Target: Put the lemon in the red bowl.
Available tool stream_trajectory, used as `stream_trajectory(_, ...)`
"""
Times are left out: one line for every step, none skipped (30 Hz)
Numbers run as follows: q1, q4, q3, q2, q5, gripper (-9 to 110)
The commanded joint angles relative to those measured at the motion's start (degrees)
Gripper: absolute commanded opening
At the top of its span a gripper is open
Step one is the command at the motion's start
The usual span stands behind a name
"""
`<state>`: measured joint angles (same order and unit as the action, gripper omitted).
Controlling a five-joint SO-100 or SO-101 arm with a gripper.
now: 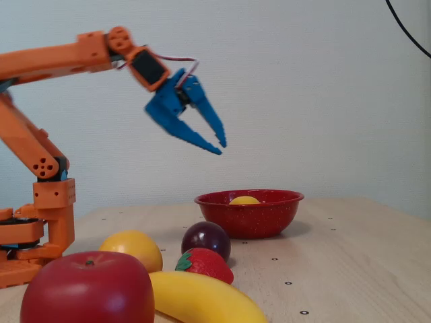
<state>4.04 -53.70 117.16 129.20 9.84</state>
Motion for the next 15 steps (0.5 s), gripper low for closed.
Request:
stream_trajectory(-2.99, 4.22, 4.92, 10.28, 2.99, 0)
stream_trajectory(-3.78, 5.62, 8.35, 13.10, 3.25, 0)
stream_trajectory(-4.75, 6.77, 11.60, 15.82, 3.52, 0)
stream_trajectory(-5.54, 7.65, 14.77, 18.37, 3.69, 0)
stream_trajectory(-6.33, 9.14, 18.02, 20.92, 3.69, 0)
stream_trajectory(-7.12, 10.72, 21.18, 23.38, 3.52, 0)
stream_trajectory(-7.82, 12.22, 24.26, 25.49, 3.43, 0)
stream_trajectory(-8.44, 13.54, 26.98, 27.51, 3.34, 0)
stream_trajectory(-8.88, 14.59, 29.44, 29.27, 3.16, 0)
stream_trajectory(-9.14, 15.73, 31.90, 31.03, 2.99, 0)
stream_trajectory(-9.32, 17.05, 34.37, 32.78, 2.90, 0)
stream_trajectory(-9.32, 18.28, 36.83, 34.45, 2.81, 0)
stream_trajectory(-9.32, 19.07, 39.11, 36.21, 2.90, 0)
stream_trajectory(-9.23, 20.21, 41.31, 37.79, 2.72, 0)
stream_trajectory(-9.05, 21.36, 43.42, 39.20, 2.55, 0)
